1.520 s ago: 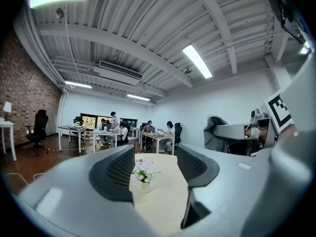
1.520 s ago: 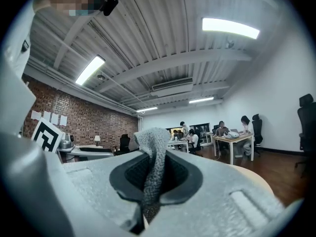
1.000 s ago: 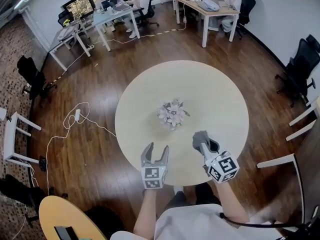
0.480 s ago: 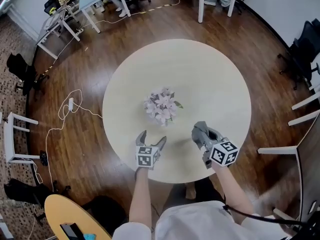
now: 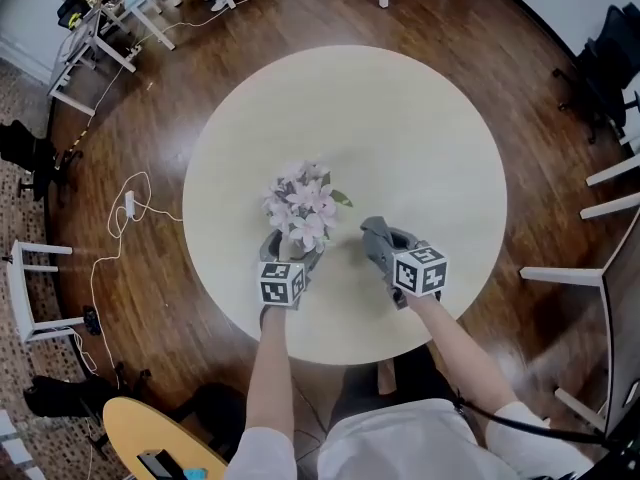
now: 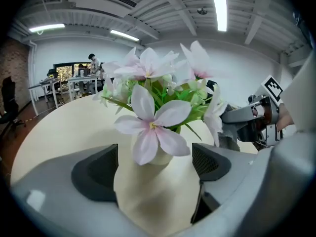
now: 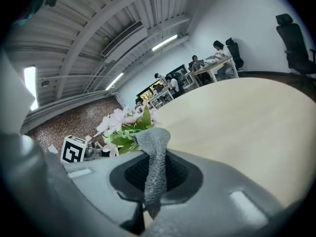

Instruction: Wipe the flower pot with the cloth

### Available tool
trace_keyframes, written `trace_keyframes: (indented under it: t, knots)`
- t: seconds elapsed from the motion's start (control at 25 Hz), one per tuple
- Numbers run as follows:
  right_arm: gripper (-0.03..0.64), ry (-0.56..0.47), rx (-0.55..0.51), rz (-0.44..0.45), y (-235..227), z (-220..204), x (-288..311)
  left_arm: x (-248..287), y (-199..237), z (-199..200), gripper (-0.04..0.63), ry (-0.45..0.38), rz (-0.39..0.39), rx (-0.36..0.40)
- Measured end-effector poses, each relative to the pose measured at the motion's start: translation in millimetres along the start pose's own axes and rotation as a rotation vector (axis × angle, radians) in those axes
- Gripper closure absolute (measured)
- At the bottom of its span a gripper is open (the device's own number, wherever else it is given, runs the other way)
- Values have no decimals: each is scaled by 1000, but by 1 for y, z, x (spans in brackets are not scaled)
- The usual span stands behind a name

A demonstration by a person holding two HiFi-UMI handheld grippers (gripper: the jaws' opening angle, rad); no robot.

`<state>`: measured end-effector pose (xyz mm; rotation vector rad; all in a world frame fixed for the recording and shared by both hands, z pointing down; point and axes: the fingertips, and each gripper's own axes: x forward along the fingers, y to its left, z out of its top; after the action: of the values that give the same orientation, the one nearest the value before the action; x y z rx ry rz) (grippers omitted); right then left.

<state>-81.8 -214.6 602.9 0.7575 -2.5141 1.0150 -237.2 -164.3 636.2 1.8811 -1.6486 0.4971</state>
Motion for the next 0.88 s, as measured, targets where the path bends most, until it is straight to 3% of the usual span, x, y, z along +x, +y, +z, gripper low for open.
trace_keyframes:
  t: [0.2,0.32,0.44,0.56,0.88]
  knots:
    - [615,7,-29,42,3,12,31,25,4,10,36,2,-27,32]
    - [614,13,-54,32,-1,17,41,37,4,17,31,2,-36,58]
    - [615,22,-62,5,-10,18,49,46,4,20,54,-7,-29,98]
    - [615,28,-53,2,-14,15,57,48,-4,22,132,-21,-46,113]
    - [615,20,-95,-10,-17,19,86,49,-15,23,135,-24,-99,33]
